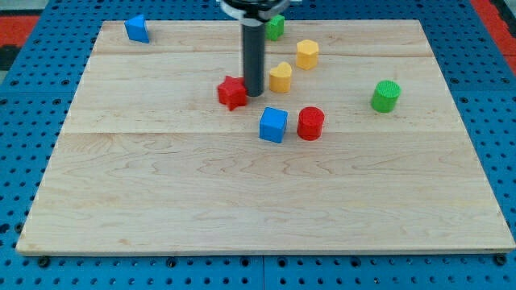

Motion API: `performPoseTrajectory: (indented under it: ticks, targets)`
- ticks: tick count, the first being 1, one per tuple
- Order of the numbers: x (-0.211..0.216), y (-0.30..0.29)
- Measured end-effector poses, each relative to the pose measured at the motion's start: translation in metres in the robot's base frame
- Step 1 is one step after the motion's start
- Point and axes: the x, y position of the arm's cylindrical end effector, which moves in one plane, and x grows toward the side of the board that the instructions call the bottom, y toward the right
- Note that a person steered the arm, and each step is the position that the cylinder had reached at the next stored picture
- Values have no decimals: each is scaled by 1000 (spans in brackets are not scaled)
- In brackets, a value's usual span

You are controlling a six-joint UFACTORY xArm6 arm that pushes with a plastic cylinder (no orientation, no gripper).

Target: Place the yellow heart above the green circle

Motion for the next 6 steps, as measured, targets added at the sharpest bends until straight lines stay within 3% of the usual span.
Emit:
performPoseTrajectory:
  ticks: [1,2,3,4,5,6]
  targets:
    - [-23,38]
    - [-25,128]
    - [-19,150]
    - [-66,139]
    - [-46,162]
    - [-13,148]
